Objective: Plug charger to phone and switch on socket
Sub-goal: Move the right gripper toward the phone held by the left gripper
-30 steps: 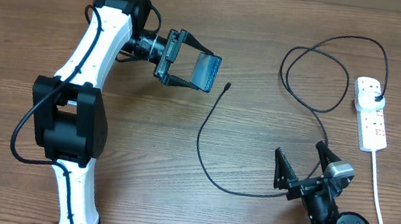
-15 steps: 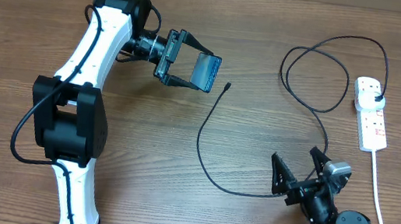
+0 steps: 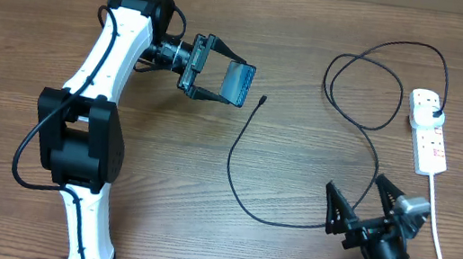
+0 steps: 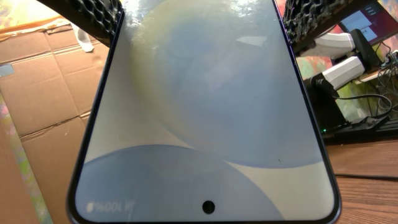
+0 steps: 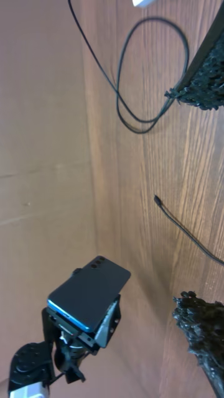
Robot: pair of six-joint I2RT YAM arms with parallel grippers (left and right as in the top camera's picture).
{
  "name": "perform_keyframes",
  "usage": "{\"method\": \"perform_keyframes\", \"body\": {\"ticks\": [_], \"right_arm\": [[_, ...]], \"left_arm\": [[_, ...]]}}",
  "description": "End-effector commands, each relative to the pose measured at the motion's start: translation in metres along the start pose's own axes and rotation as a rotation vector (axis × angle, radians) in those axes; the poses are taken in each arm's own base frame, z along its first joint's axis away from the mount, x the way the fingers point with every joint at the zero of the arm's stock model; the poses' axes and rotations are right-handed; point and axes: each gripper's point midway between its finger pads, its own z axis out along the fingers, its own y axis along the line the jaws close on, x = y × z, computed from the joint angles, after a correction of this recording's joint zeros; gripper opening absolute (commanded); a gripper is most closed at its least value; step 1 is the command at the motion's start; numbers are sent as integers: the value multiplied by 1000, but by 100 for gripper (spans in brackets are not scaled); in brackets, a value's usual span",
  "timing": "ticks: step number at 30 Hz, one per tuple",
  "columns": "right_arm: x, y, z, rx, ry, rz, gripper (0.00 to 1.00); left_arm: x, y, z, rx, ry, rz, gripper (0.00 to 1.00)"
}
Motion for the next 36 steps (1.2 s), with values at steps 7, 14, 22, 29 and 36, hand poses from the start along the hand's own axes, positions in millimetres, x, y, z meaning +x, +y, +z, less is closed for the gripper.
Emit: {"method": "perform_keyframes", "body": {"ticks": [7,14,22,29,36], "right_arm": [[-57,-1,-38,107,-113,-22,100],[-88,7,-62,117,-177,-30,100],[-113,18,-87,104,-235,-38,100],[-110,16,-79,112,-188,-19,100],[-103,15,-50,99,-66,20,100]], "left_arm": [[10,-10,-3,29,26,20,61],[9,-10,-3,29,26,20,61],[7,-6,2,0,5,25,61],[-28,20,3,-155,-217,-54,62],[-60,41,-9,-279,-434,-111,61]]}}
